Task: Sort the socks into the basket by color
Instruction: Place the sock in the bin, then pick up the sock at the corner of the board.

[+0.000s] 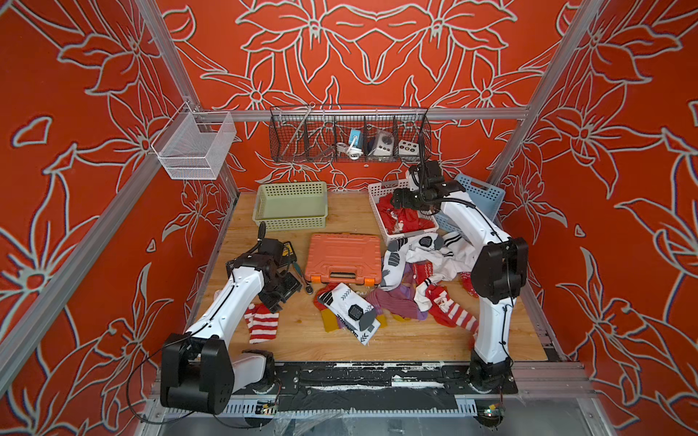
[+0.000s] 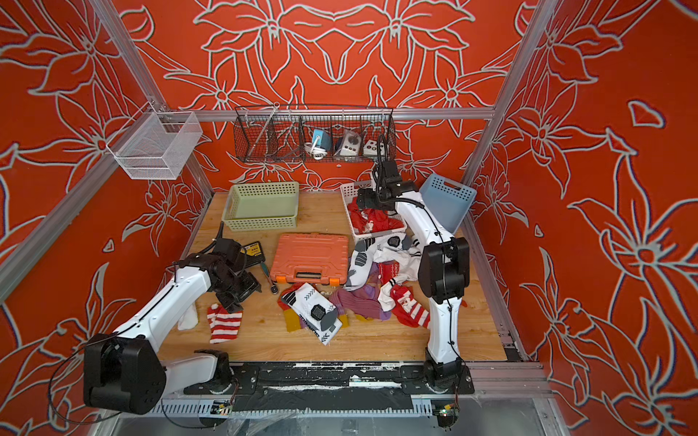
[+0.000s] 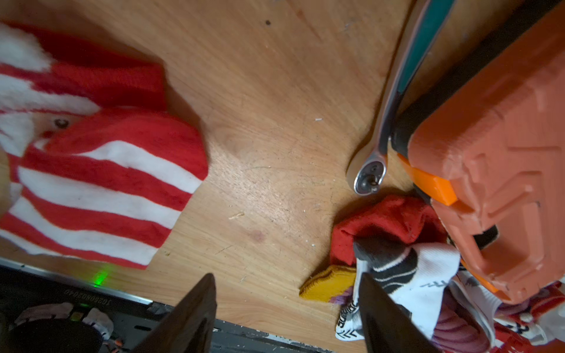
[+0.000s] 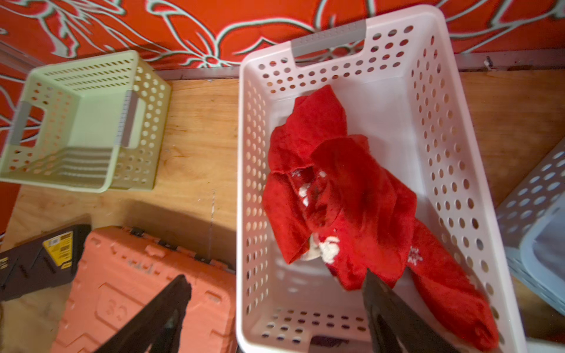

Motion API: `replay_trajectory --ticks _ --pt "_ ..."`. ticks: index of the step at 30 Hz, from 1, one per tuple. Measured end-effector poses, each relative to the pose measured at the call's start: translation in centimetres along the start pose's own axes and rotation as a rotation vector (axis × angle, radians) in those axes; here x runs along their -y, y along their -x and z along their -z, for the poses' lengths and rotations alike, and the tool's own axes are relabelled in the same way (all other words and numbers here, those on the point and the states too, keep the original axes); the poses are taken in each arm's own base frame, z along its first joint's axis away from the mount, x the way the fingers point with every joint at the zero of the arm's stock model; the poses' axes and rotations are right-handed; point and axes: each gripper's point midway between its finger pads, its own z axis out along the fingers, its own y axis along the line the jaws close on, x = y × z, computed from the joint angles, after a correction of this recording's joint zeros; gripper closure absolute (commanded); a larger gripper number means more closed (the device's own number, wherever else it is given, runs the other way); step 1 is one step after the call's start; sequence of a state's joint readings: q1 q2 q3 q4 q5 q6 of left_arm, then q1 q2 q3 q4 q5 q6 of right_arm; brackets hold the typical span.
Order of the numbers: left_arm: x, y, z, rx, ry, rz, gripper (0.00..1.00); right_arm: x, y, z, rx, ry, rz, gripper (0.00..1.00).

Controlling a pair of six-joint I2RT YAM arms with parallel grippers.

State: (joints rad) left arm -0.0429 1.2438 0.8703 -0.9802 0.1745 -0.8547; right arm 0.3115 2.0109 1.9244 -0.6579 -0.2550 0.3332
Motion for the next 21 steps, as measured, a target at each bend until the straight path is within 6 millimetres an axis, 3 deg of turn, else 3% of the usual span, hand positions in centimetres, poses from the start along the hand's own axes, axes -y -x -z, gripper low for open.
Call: replay_trajectory --ticks 4,10,16,21 --pt "-0.7 0.4 -0.8 -0.005 0.047 0.047 0.29 -2.5 -0.6 2.2 0.014 0.042 0.025 0.1" --pt "-2.3 1.0 -2.3 -0.009 0.138 0.119 0.29 -5.1 -2.2 3.1 -0.004 0.079 0.058 0.1" --pt "-4.3 2.0 -3.1 0.017 0.186 0.192 0.3 -5.1 -4.5 3.4 -0.048 0.082 0.051 0.1" --pt "-5.5 3.2 -3.9 0.053 0.188 0.236 0.37 -5.1 -4.9 4.2 -0.049 0.089 0.05 0.1"
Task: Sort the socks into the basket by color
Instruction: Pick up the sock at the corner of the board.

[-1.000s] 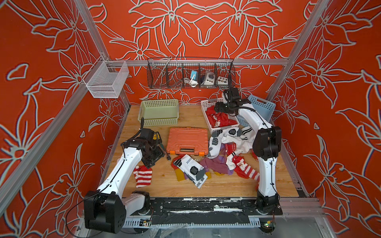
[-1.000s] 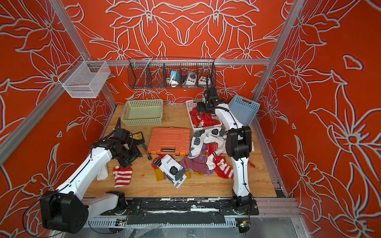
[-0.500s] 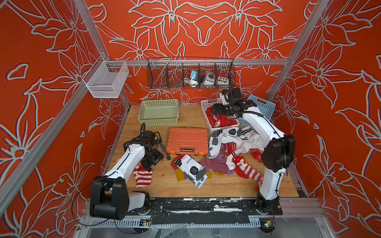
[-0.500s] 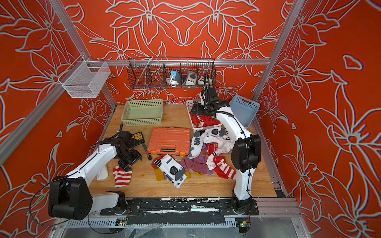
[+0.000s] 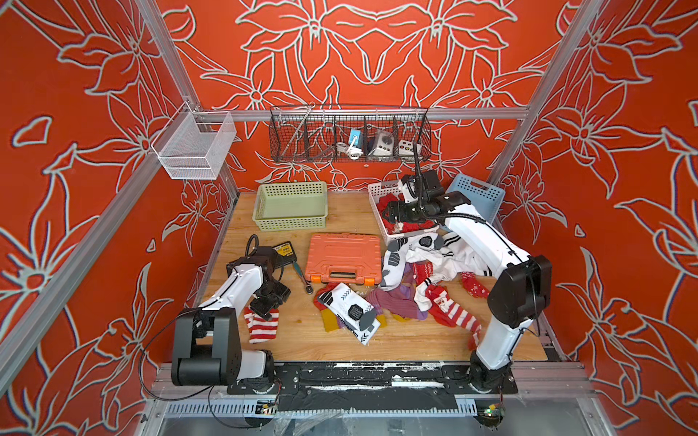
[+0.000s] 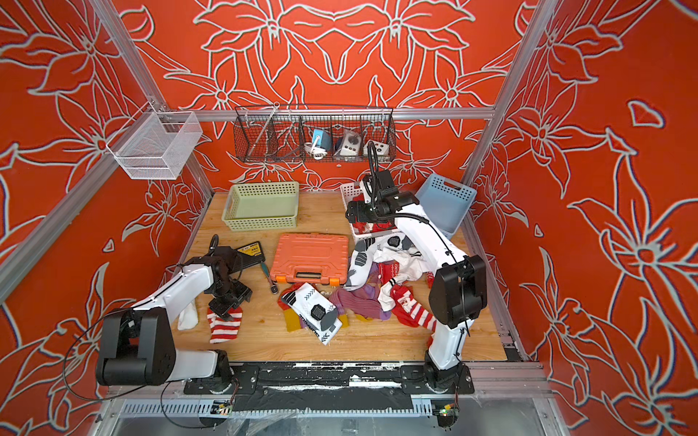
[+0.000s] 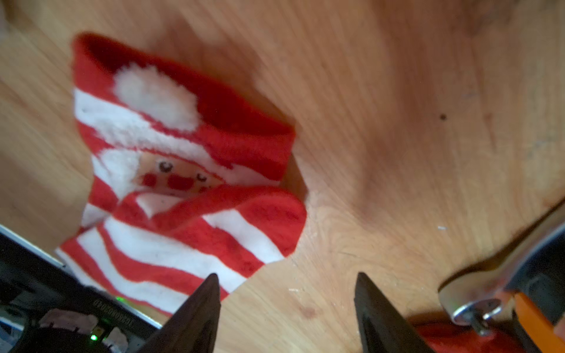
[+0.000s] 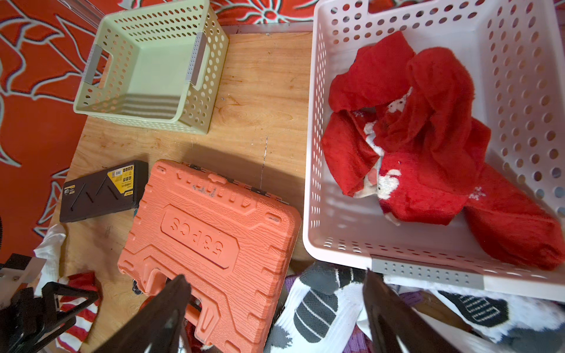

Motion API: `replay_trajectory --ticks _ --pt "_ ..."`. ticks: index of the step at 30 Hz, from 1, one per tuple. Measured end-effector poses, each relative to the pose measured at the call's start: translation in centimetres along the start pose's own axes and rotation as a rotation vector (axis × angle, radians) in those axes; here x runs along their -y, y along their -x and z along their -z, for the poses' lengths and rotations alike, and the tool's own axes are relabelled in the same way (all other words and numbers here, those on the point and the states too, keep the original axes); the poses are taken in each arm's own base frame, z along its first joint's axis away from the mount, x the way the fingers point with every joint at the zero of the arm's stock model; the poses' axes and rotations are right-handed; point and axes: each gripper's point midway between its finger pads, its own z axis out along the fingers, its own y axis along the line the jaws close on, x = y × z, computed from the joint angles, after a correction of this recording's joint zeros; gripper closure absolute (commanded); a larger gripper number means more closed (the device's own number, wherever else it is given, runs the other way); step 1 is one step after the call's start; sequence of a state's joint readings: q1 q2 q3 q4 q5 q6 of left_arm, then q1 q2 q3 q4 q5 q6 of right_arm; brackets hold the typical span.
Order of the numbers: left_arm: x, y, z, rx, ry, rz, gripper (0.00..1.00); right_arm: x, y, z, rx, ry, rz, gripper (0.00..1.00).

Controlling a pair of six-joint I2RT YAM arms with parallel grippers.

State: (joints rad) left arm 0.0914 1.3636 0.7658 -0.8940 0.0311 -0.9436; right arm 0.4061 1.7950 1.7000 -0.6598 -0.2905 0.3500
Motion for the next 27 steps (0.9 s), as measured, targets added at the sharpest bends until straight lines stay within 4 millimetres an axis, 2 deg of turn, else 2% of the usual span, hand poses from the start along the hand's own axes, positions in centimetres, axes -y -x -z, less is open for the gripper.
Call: replay_trajectory --ticks 4,7,12,20,27 --pt "-1.1 0.6 -1.4 0.006 0.013 0.039 0.48 -0.3 0.2 0.6 0.014 0.006 0.003 0.1" --pt "-1.5 0.6 -2.1 0.005 0.02 0.053 0.67 -0.4 0.3 1.0 0.02 0.01 0.005 0.1" --pt "-1.5 0.6 -2.2 0.007 0.015 0.046 1.0 -0.4 0.2 1.2 0.021 0.01 0.005 0.1" --pt "0.4 0.7 -1.0 0.028 -0.109 0.007 1.0 -1.1 0.0 1.6 0.021 0.018 0.014 0.1" --pt "3.7 0.6 3.1 0.088 -0.275 -0.088 1.0 -2.5 -0.4 2.1 0.011 0.051 0.03 0.1"
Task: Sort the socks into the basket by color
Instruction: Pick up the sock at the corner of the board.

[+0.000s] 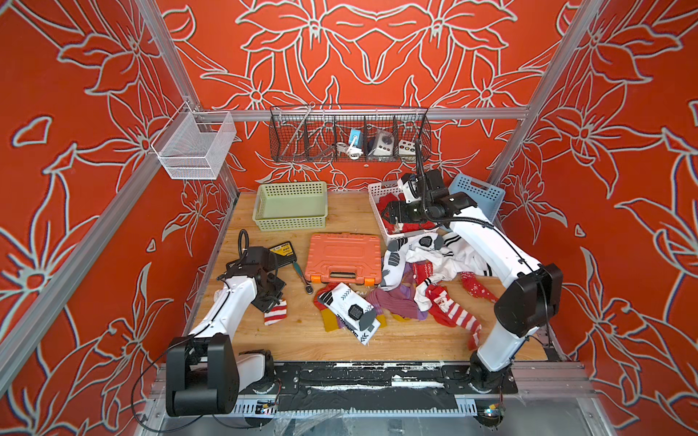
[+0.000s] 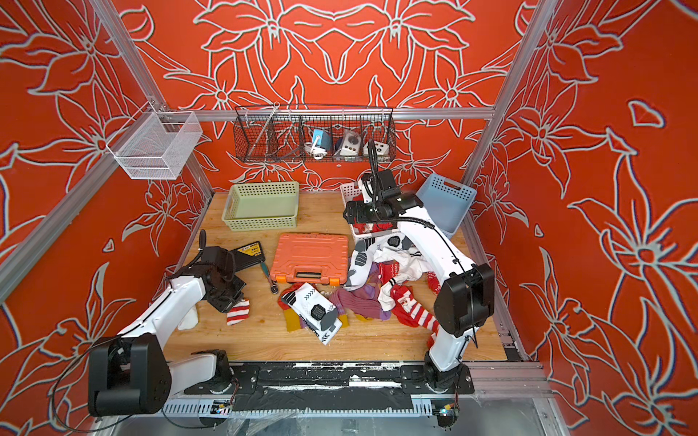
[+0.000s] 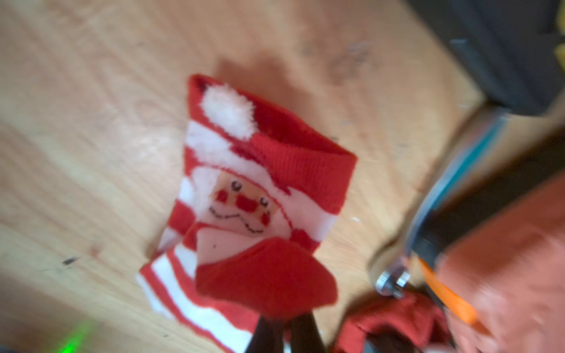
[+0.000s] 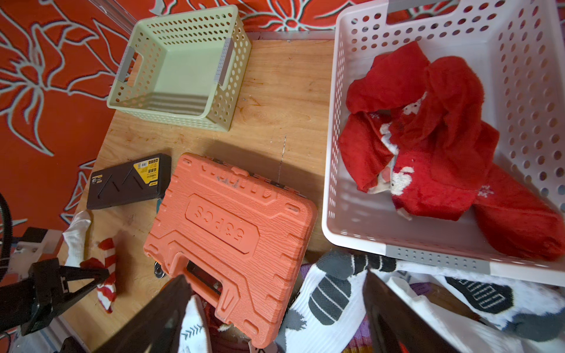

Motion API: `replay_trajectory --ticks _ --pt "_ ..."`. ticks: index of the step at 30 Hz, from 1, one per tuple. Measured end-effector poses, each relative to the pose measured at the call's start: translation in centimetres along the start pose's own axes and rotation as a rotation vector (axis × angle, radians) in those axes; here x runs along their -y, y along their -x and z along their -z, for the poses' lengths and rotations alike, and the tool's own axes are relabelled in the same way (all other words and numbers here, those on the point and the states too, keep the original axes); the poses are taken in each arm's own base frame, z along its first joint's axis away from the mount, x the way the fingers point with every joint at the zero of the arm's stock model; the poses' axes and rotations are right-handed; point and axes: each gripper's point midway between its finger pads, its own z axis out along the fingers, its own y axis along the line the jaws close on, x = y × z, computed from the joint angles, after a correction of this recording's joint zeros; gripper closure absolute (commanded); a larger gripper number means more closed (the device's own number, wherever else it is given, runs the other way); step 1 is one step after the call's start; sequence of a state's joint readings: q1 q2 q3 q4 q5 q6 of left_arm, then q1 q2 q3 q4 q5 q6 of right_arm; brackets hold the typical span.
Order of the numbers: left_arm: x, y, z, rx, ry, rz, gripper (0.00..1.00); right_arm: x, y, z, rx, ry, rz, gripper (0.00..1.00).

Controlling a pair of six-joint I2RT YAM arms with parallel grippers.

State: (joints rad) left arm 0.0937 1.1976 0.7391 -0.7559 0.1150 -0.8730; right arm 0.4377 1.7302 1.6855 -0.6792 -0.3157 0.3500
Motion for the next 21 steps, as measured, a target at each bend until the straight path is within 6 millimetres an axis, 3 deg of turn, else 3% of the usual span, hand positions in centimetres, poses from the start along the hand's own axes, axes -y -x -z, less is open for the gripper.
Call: replay_trajectory --ticks 11,21 --pt "8.4 -0.5 5.4 0.053 -0.216 -0.245 1.0 -2.9 -1.8 -0.2 -0.066 0.088 0.024 0.11" --pt "16.8 -3.5 10.5 0.07 -0.477 -0.539 1.0 -6.4 -3.2 0.1 -0.115 0.22 0.06 0.15"
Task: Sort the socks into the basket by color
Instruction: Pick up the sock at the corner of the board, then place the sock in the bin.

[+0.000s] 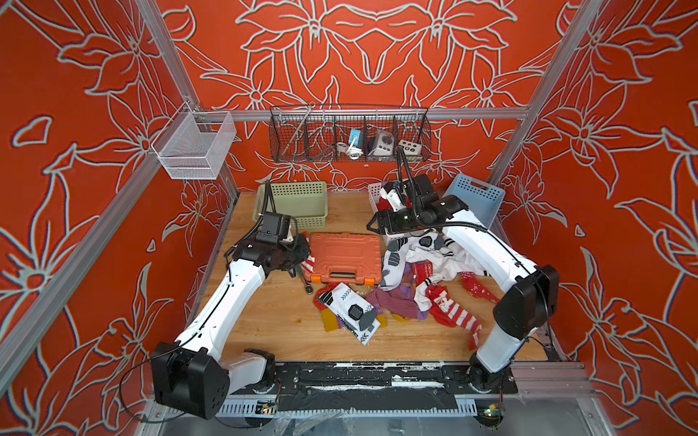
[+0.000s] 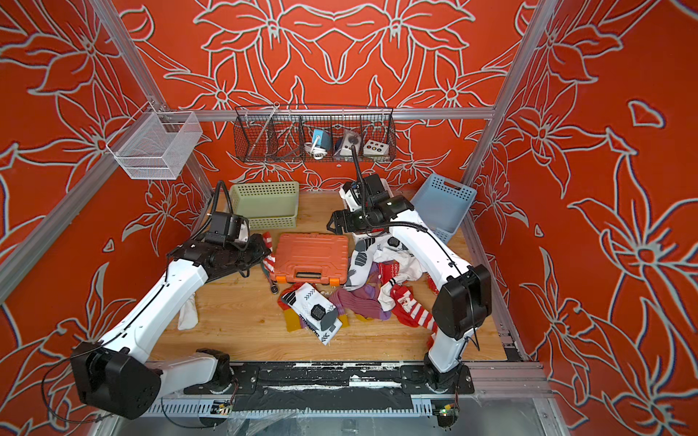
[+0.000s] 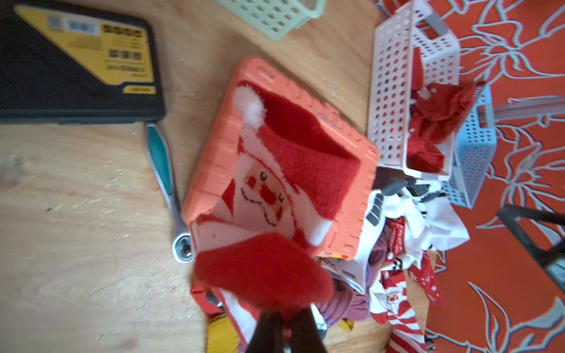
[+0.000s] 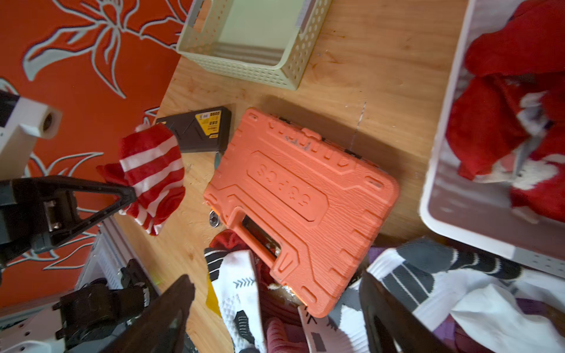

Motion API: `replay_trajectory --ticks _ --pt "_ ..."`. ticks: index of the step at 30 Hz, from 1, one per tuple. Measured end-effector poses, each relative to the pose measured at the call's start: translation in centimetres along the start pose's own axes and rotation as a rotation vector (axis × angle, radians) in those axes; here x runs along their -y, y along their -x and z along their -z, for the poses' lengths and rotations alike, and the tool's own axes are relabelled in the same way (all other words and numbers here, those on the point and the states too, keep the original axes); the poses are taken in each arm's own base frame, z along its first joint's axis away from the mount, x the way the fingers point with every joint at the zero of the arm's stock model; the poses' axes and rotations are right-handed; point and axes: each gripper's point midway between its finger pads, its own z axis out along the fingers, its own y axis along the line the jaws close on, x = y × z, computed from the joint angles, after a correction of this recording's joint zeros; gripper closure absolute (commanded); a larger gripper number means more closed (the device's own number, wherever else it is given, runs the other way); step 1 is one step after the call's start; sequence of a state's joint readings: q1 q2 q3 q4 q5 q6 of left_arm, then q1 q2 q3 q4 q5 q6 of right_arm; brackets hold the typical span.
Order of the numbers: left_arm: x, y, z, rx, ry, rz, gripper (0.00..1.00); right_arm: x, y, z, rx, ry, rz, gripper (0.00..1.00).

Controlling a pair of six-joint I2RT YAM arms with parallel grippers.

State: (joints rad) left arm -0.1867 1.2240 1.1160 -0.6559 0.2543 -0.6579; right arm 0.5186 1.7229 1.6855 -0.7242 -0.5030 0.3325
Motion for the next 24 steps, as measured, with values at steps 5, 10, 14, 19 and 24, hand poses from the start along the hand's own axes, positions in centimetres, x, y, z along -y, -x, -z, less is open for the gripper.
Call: replay_trajectory --ticks 5,10,14,19,24 --pt "4.7 -0.1 0.1 -0.006 -0.122 -0.154 1.0 -2.3 -0.2 0.3 -0.01 0.099 0.01 0.14" --pt "8.3 -0.4 0.0 -0.016 -0.232 -0.255 1.0 -4.5 0.1 0.5 -0.008 0.206 -0.002 0.12" --pt "10.7 -0.9 -0.2 -0.03 -0.294 -0.323 1.0 -5.8 0.3 0.7 -0.004 0.27 -0.01 0.1" --pt "13.4 -1.6 -0.1 -0.04 -0.363 -0.389 1.0 -7.1 0.6 0.8 0.0 0.327 -0.018 0.09" --pt "15.6 -2.2 0.2 -0.046 -0.415 -0.443 1.0 -8.2 0.7 0.9 0.002 0.361 -0.015 0.1"
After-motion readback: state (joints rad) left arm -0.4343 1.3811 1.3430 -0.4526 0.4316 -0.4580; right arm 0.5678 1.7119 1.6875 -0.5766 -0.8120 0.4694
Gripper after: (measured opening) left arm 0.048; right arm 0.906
